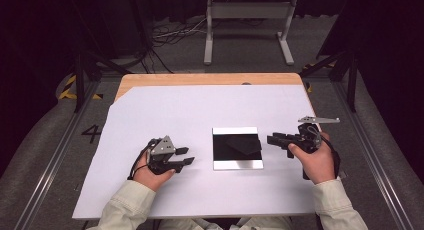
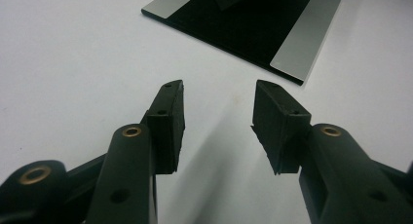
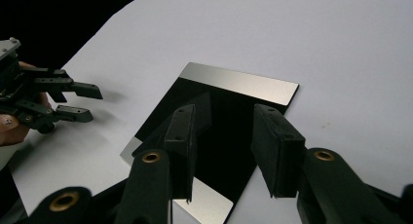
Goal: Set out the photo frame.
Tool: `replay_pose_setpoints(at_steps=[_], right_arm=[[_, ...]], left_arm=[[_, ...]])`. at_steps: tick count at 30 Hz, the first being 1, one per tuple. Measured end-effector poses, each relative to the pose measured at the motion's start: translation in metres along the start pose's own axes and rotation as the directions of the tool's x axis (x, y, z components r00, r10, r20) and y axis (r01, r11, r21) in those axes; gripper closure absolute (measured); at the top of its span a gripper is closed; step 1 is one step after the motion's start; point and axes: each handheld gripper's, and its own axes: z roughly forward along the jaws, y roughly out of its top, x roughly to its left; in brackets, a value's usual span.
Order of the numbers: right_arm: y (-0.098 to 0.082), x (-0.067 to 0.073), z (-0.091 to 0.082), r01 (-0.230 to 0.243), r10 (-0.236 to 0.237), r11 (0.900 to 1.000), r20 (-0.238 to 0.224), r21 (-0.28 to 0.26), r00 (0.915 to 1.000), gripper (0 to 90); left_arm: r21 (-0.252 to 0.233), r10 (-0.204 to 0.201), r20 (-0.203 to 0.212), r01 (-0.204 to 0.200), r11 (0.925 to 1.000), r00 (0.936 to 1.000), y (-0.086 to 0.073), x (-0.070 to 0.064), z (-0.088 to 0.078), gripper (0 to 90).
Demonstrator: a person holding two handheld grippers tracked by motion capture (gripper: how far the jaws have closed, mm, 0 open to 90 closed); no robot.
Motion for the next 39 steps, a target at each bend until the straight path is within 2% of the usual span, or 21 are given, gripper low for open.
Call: replay_pose_setpoints(at_steps=[3,6,10,11,16,18,20,24,32,39], right_arm=[[0.003,0.000,0.001,-0.003,0.003,1.000,0.015,0.024,0.9999,60.4],[0.006,0.000,0.004,0.028,-0.029,0.999,0.020,0.029,0.9994,58.8],[0.011,-0.001,0.008,0.077,-0.079,0.994,0.033,0.071,0.9963,58.2],[0.012,-0.002,0.008,0.075,-0.078,0.994,0.037,0.082,0.9963,58.6],[0.019,-0.001,0.008,0.058,-0.061,0.992,0.028,0.109,0.9977,61.4],[0.022,-0.001,0.009,0.018,-0.019,0.991,0.003,0.133,0.9998,61.4],[0.025,-0.001,0.010,-0.002,0.004,0.990,-0.016,0.141,0.9999,61.0],[0.029,0.003,0.014,-0.062,0.071,0.986,-0.049,0.156,0.9963,58.6],[0.032,0.009,0.026,-0.079,0.090,0.973,-0.040,0.215,0.9951,59.5],[0.030,0.008,0.035,-0.084,0.094,0.968,-0.033,0.236,0.9950,58.0]], left_arm=[[-0.001,0.003,0.001,-0.003,1.0000,1.0000,0.000,0.000,0.000,55.6],[0.000,0.000,-0.001,0.000,1.0000,1.0000,0.000,-0.001,0.000,55.6],[0.001,0.002,-0.002,-0.002,1.0000,1.0000,0.000,-0.001,0.000,55.5],[0.001,0.002,-0.003,-0.002,1.0000,1.0000,0.000,-0.001,0.000,55.4],[0.003,0.003,-0.003,-0.003,1.0000,1.0000,0.000,-0.001,0.000,55.4],[0.003,0.001,-0.003,-0.001,1.0000,1.0000,0.000,-0.001,0.001,55.4],[0.003,0.001,-0.003,-0.001,1.0000,1.0000,0.000,-0.001,0.000,55.4],[0.004,0.002,-0.003,-0.002,1.0000,1.0000,0.000,-0.001,0.001,55.4],[0.006,0.002,0.000,-0.002,1.0000,1.0000,0.000,-0.002,0.001,55.4],[0.010,0.011,-0.001,-0.011,0.9999,0.9999,0.000,-0.001,0.001,55.3]])
